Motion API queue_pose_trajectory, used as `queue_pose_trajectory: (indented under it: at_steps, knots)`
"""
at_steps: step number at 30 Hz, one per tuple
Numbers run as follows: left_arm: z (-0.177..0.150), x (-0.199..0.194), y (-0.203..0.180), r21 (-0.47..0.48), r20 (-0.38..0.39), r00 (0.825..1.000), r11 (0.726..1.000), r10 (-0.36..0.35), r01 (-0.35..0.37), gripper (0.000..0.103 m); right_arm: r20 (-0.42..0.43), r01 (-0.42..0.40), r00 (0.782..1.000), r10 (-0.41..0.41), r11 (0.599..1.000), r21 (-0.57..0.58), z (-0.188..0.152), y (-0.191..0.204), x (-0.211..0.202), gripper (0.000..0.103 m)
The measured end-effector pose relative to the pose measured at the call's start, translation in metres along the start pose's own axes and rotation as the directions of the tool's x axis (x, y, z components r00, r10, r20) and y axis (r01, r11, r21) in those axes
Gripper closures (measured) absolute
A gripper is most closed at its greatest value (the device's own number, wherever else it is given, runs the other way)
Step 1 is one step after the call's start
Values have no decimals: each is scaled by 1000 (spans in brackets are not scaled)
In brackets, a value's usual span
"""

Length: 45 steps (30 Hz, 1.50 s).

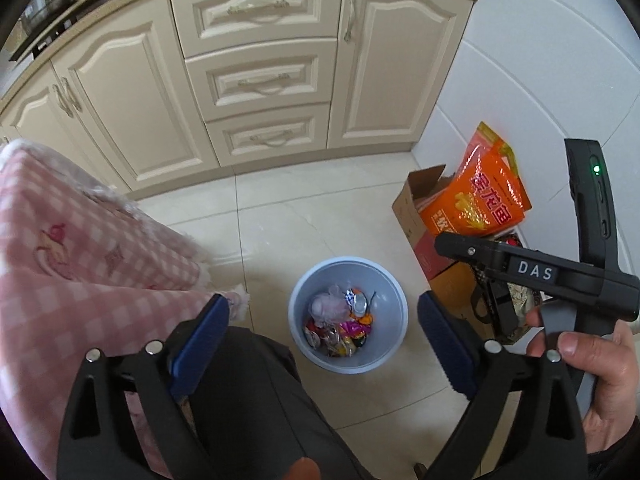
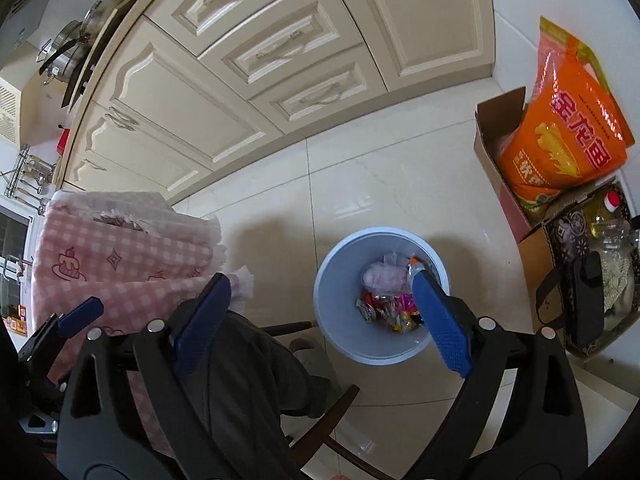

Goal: Collect trash

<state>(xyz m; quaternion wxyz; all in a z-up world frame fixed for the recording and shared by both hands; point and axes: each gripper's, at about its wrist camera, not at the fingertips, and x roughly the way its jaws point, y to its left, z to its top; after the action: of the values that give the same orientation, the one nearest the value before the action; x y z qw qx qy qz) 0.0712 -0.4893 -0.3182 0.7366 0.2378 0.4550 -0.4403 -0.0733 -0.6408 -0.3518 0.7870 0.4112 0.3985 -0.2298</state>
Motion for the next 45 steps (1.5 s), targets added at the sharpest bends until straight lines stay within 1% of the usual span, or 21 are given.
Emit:
queue_pose_trajectory:
  at_steps: [5,9,12,15,18,21,22,24,25,27,28,29,30,32,33,34,36,39,41,43,45]
  knots:
    - [0,-32,8,-18,63,998,1000,3,-2,10,37,-4,999,5,1000,-17,3,17,-18,11]
    - [-1,-74,15,-28,145,989,1000,16,-12,10,91,-16,996,21,998,-54,8,44,-45,10]
    - [-6,-115,26,-51,227,973,998,39,-28,10,142,-48,988,63,993,-109,9,76,-71,8]
    - [-13,-156,42,-87,304,947,993,103,-80,10,192,-86,974,121,980,-182,7,115,-96,7]
    - [-23,-198,66,-153,370,905,974,211,-165,9,220,-109,961,167,962,-251,2,158,-113,7]
    - [-31,-227,88,-216,397,866,948,303,-233,9,222,-141,950,219,937,-319,-6,201,-124,6]
    - [-35,-240,98,-244,407,848,935,341,-258,9,222,-146,947,230,929,-340,-9,213,-127,6]
    - [-45,-265,113,-290,419,817,911,396,-293,9,223,-151,942,251,909,-388,-17,242,-134,6]
    - [-48,-272,119,-306,422,806,902,415,-304,9,223,-153,938,263,897,-414,-22,257,-139,6]
    - [-58,-293,132,-346,429,776,878,461,-330,9,231,-150,931,282,873,-463,-33,286,-147,6]
    - [-65,-306,141,-371,434,756,862,490,-346,9,232,-149,927,293,860,-489,-39,301,-152,6]
    - [-72,-317,147,-393,436,739,847,514,-357,9,229,-156,923,309,845,-512,-45,314,-156,6]
    - [-78,-327,151,-410,437,727,836,530,-364,9,226,-172,914,336,827,-536,-52,330,-162,6]
    - [-92,-351,162,-460,440,690,804,575,-377,9,229,-192,897,379,799,-570,-64,353,-172,6]
    - [-98,-360,166,-477,440,676,792,590,-381,9,233,-193,888,398,780,-596,-73,368,-178,6]
    - [-106,-373,172,-507,438,652,769,619,-390,9,233,-191,883,406,767,-613,-78,379,-181,6]
    - [-116,-389,180,-539,432,623,741,652,-401,9,236,-184,873,427,736,-652,-92,404,-188,6]
    - [-137,-417,191,-593,420,570,689,706,-416,8,229,-186,859,458,696,-693,-109,428,-199,6]
    - [-146,-429,195,-611,413,548,667,727,-425,7,225,-188,848,480,669,-719,-120,443,-205,6]
    - [-154,-439,198,-625,403,524,643,751,-441,7,232,-178,841,489,654,-735,-128,453,-210,6]
    - [-161,-448,201,-640,394,504,623,768,-448,6,234,-173,834,499,639,-749,-135,464,-216,6]
